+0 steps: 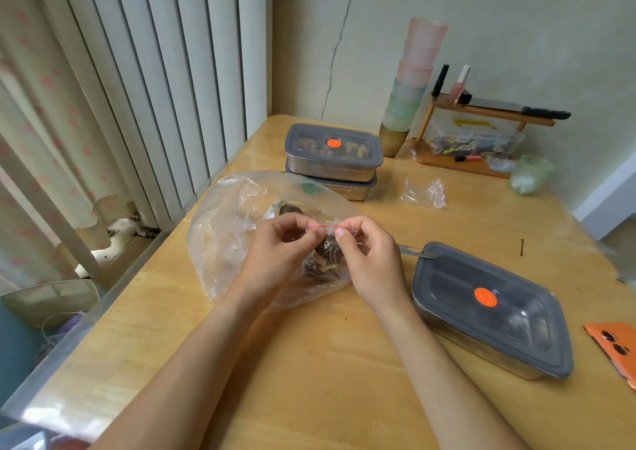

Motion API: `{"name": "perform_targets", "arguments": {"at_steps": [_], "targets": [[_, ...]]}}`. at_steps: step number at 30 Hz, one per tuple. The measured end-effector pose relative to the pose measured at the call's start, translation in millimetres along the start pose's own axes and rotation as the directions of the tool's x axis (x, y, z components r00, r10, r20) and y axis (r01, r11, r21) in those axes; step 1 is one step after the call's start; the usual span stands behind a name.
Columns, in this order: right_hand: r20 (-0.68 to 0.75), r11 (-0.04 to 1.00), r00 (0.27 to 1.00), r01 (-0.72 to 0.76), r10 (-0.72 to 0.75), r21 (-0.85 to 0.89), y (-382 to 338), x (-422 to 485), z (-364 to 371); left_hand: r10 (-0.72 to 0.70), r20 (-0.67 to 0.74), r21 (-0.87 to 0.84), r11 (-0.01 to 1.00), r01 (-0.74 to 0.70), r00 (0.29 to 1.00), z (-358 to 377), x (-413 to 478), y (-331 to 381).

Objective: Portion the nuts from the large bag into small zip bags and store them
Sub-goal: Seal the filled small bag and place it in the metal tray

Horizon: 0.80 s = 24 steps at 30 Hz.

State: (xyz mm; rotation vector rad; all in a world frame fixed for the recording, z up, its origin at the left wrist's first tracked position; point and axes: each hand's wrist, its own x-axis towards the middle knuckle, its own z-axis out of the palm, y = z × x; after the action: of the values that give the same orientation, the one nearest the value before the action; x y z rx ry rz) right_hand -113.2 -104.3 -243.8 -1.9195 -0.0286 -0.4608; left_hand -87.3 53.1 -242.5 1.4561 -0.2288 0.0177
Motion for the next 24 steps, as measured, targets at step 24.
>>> {"name": "perform_targets", "arguments": {"at_steps": [24], "targets": [[0.015,0.983,0.988,0.155,-0.154,-0.098,-31.4,-7.6,-30.9,0.149,0.028,-0.092,0.985,-0.146,0.988,-3.8,-8.9,10.7]]}}
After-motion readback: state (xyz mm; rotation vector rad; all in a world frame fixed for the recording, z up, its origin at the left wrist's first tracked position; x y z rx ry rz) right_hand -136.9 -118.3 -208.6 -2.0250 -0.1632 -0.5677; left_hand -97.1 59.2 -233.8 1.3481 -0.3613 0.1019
